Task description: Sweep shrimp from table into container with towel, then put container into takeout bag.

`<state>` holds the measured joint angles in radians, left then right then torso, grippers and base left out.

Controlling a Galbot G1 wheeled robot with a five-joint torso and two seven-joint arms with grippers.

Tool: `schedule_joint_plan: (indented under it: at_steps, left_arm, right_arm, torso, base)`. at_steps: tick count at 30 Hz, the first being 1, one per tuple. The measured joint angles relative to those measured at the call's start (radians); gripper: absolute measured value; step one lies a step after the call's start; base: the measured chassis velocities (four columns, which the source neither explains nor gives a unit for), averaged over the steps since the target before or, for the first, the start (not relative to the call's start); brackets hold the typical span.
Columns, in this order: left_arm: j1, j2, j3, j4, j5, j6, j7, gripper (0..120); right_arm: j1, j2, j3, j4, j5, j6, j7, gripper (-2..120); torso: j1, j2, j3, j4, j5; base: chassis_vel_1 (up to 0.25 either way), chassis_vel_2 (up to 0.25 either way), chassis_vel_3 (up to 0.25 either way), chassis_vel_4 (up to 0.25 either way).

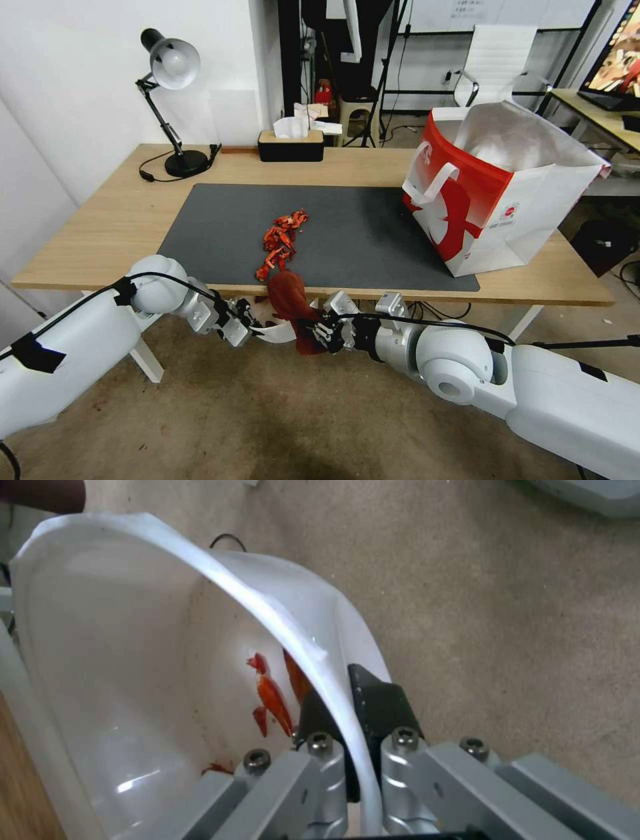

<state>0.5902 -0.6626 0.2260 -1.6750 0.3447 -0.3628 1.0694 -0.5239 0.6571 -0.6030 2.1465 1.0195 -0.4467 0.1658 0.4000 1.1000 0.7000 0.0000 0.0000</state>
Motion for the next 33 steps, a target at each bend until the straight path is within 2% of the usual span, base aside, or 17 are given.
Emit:
schedule_joint_plan:
  at_steps: [16, 26, 33]
  left_arm:
    - [0.012, 0.008, -0.001, -0.006, 0.002, 0.001, 0.001, 0]
    - [0.059, 0.014, -0.036, -0.013, 0.009, -0.002, 0.002, 0]
    - [0.079, 0.027, -0.061, -0.022, 0.009, -0.004, 0.002, 0]
  right_arm:
    - [0.033, -0.019, 0.136, 0.037, 0.092, 0.032, -0.005, 7]
    - [0.077, -0.004, 0.247, 0.0, 0.155, 0.14, -0.016, 7]
    - [0.106, 0.034, 0.258, -0.059, 0.157, 0.152, 0.011, 7]
  torso:
    - [0.0, 0.0, 0.0, -0.0001, 0.0]
    - [0.0, 0.0, 0.0, 0.0, 0.0]
    - [0.0, 0.0, 0.0, -0.0001, 0.0]
  base:
    - [0.0, 0.0, 0.0, 0.0]
    - [0.0, 0.0, 0.0, 0.0]
    - [0.0, 0.0, 0.0, 0.0]
